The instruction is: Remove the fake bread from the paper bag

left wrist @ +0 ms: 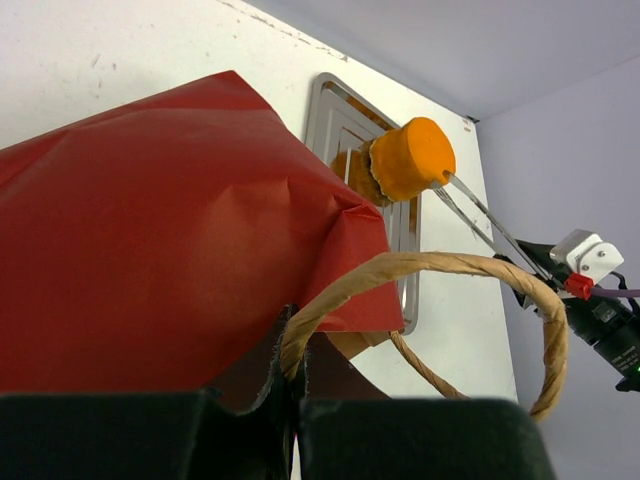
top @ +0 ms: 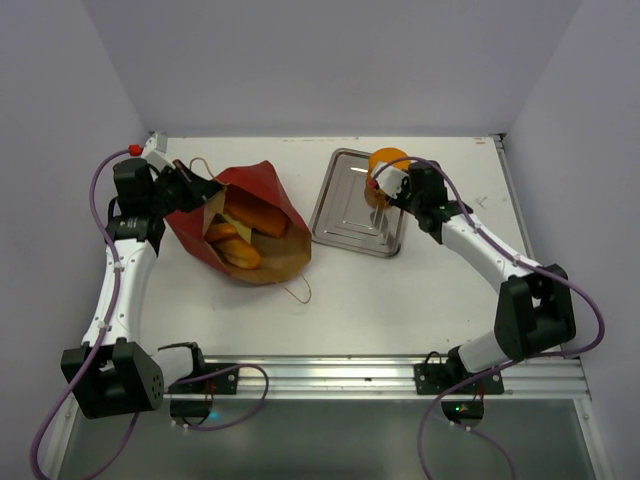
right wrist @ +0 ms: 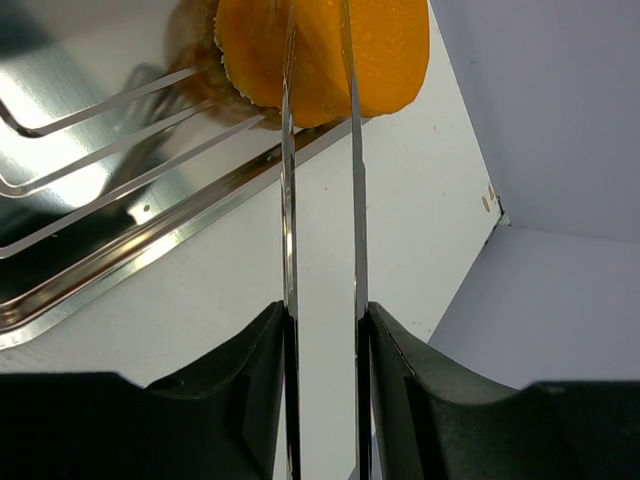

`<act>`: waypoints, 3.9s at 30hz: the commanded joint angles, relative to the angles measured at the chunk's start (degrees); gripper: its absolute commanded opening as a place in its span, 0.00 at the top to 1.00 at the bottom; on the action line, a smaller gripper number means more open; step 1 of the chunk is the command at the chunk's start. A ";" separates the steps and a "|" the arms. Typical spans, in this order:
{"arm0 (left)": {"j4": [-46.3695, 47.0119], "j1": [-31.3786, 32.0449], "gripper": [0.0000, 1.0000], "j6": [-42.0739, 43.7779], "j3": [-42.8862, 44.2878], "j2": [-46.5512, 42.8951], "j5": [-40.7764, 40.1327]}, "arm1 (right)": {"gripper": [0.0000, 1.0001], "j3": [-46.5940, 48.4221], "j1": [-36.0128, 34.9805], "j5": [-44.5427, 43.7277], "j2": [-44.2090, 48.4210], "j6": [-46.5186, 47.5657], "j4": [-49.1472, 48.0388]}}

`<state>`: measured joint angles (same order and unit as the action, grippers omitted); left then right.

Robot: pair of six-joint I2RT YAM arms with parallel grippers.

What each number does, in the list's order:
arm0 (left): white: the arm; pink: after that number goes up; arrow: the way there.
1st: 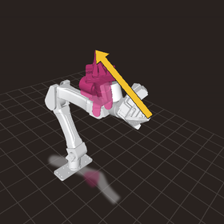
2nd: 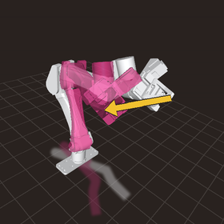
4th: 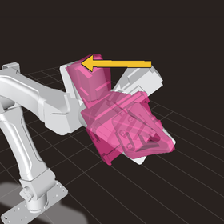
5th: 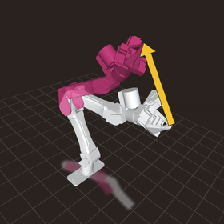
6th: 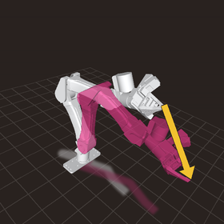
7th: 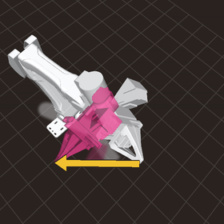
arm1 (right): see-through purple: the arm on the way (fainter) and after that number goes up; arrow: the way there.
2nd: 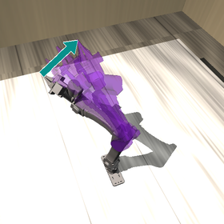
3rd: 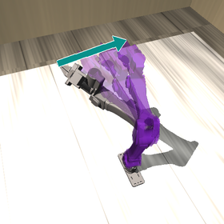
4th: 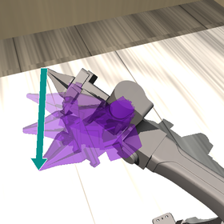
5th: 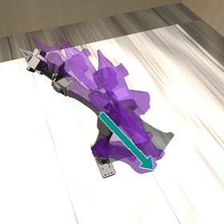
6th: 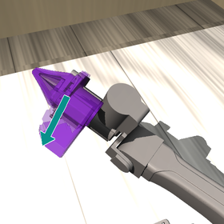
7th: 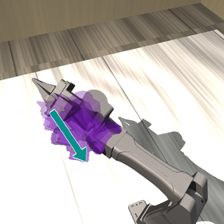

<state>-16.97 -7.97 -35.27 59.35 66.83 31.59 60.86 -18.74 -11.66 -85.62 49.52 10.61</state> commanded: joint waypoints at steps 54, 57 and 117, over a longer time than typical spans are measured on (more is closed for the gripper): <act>-5.97 -0.29 1.00 6.00 1.99 -1.97 -0.04 | 0.57 31.16 -43.13 12.71 -7.54 -14.89 24.54; -5.88 -0.30 1.00 6.09 2.00 -1.96 0.22 | 0.57 29.50 -44.27 12.02 -7.36 -14.01 24.99; -3.33 -0.29 1.00 4.94 -0.82 -3.72 2.42 | 0.53 34.68 -41.99 16.85 -20.72 -31.94 26.83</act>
<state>-20.62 -7.97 -30.35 58.59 64.25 32.25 93.58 -60.80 2.90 -106.67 19.62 38.30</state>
